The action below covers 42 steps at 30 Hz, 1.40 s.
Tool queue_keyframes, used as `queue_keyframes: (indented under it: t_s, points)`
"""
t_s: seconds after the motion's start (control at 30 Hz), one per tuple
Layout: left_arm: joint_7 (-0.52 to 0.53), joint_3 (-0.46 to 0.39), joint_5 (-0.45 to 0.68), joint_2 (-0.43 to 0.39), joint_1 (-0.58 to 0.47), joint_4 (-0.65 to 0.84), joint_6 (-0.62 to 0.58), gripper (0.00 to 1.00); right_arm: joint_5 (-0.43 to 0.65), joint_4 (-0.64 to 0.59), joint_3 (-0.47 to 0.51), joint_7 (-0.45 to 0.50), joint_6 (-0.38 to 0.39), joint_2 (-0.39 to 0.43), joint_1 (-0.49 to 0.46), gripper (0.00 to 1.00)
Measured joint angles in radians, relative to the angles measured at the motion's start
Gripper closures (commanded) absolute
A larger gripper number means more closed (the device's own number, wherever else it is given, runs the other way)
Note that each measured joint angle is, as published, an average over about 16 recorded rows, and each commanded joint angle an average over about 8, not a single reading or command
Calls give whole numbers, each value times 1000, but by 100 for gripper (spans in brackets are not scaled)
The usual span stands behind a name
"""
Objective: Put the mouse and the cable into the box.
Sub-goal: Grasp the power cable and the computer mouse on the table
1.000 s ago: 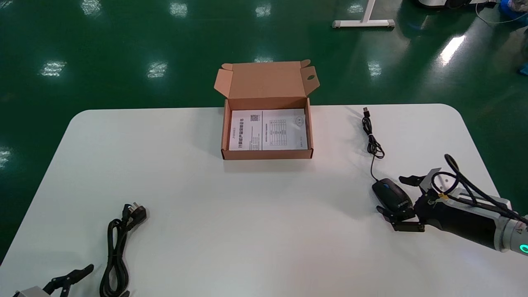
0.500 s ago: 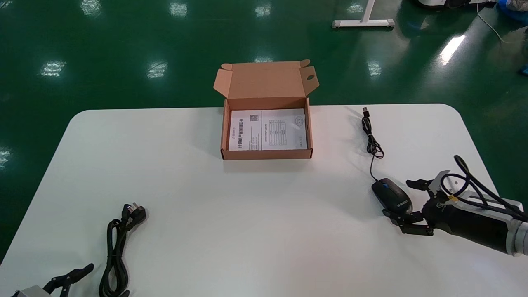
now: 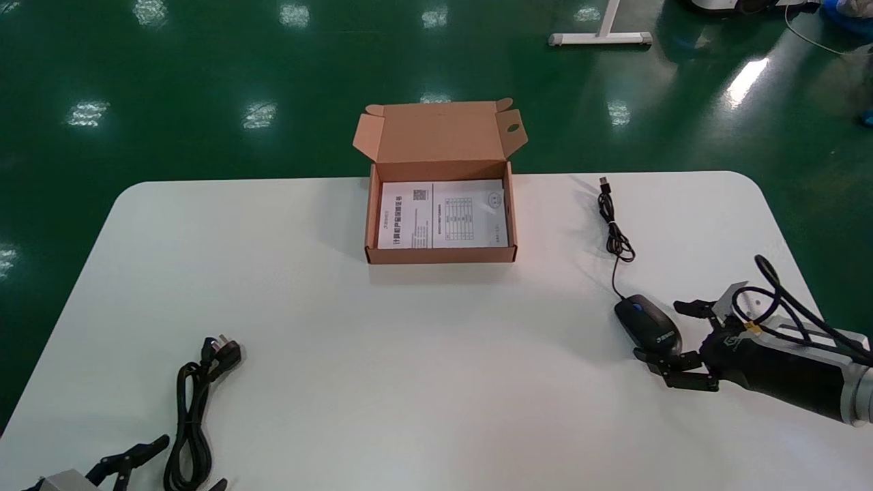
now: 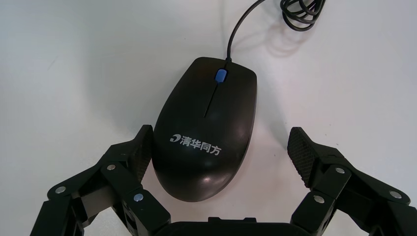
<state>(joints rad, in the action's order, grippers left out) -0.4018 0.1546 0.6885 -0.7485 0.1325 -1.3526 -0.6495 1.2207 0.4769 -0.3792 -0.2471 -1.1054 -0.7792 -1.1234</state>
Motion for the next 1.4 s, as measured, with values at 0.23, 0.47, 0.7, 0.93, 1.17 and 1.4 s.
queue_keyframes:
  t_s: [0.23, 0.47, 0.7, 0.93, 1.17, 1.4]
  points:
    - [12, -13, 1, 1, -6, 1, -1, 0, 3, 2, -2, 14, 2, 1, 0, 6]
    - [14, -16, 1, 2, -8, 1, -1, 28, 3, 4, -3, 16, 2, 2, 0, 90]
    - [14, -15, 1, 2, -7, 1, 0, 99, 3, 3, -3, 16, 1, 2, 0, 100]
    - [14, -13, 1, 2, -7, 1, 0, 100, 2, 3, -2, 15, 1, 2, 0, 100]
    - [13, -13, 1, 2, -6, 1, 0, 100, 0, 3, -2, 15, 0, 1, -1, 100]
    - [13, -12, 1, 2, -6, 1, 0, 100, -1, 3, -1, 15, 0, 1, -1, 100]
